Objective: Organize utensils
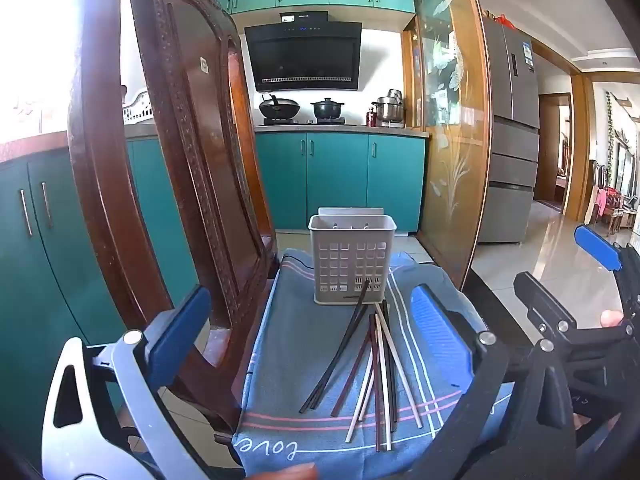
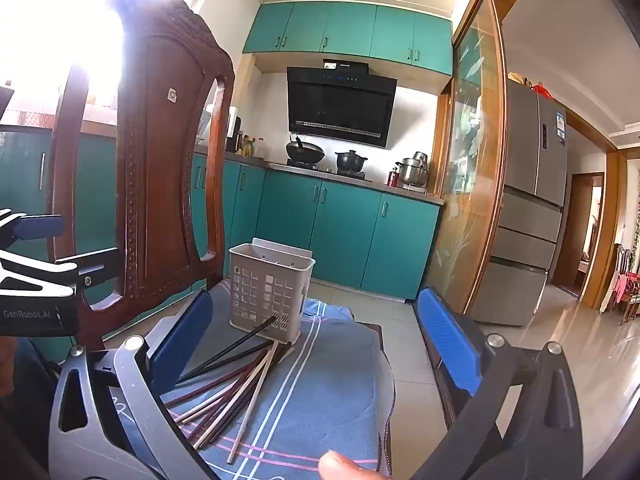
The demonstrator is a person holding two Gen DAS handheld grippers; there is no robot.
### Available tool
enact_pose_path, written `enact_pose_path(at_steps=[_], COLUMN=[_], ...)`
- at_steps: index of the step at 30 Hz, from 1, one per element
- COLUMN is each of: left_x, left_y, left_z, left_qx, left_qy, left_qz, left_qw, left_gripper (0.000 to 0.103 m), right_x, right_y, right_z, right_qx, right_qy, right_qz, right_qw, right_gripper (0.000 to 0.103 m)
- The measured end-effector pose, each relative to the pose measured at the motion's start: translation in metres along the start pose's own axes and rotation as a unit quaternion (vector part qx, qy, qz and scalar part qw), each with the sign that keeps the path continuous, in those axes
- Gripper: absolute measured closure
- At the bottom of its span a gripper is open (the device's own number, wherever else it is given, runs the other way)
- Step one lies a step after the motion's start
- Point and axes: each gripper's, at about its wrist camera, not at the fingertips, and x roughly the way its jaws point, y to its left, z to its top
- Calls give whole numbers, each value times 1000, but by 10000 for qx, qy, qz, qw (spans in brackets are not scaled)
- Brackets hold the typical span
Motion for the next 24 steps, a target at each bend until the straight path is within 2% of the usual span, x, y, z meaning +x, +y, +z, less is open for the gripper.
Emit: enact_pose_path(at_steps=[24], left_x=[-3], left_y=[-1], left_z=[-2], left_qx=[1], left_qy=[3], left_qz=[2], left_qw=[10000], left_gripper=[3], right_x=[-2], right_y=[5], right_z=[0], right_qx=[-65], right_qy=[-41], right_qz=[-15], right_qw=[10000], right_gripper=[3])
